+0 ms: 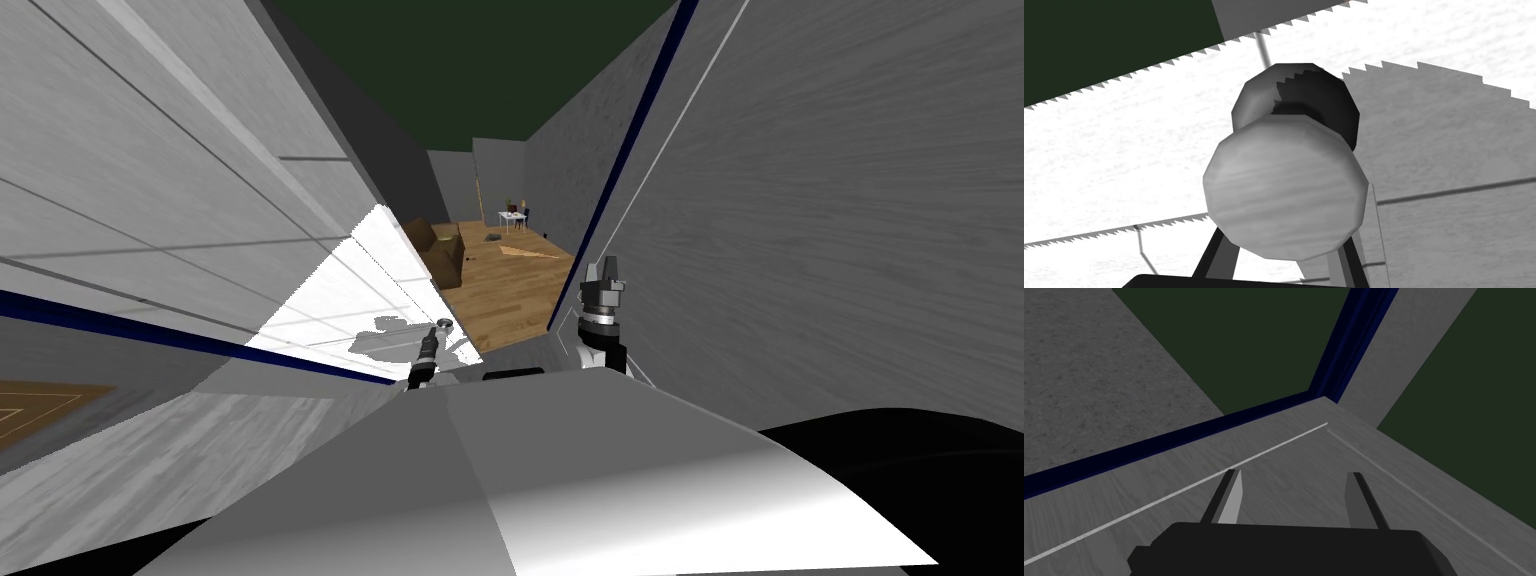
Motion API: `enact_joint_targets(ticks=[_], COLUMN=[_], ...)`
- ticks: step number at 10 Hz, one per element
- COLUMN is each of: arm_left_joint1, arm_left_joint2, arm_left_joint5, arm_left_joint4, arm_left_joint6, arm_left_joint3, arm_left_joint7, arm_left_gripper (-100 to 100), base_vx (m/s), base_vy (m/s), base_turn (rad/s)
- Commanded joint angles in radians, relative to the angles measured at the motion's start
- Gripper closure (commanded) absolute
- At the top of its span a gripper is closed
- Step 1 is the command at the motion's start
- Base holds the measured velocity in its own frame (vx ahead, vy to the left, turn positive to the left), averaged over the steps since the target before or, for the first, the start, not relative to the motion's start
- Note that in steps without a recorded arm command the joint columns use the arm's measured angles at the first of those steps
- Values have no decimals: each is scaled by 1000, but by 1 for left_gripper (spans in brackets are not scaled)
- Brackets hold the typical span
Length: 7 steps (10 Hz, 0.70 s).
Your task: Pull the door open
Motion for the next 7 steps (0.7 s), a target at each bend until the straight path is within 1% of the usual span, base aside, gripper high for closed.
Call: enact_joint_targets(ticks=[1, 2, 3, 4, 5, 6, 7], arm_left_joint1=[9, 7, 5, 5, 2, 2, 0], arm_left_joint2=[-17, -17, -18, -18, -18, -18, -18], arm_left_joint5=[-3, 15, 33, 33, 52, 52, 70], arm_left_joint4=[-29, -30, -31, -31, -32, -32, -33], arm_left_joint6=[13, 17, 21, 21, 25, 25, 28], arm_left_joint3=[-14, -21, -29, -29, -36, -36, -43], arm_left_joint7=[9, 51, 78, 92, 128, 134, 174], arm_left_gripper=[100, 100, 100, 100, 100, 100, 100], base_vx=[-20, -34, -73, -58, -50, -45, -55], base_vy=[5, 9, 36, 30, 28, 23, 16], base_turn=[-1, -52, -121, -49, -74, -29, -73])
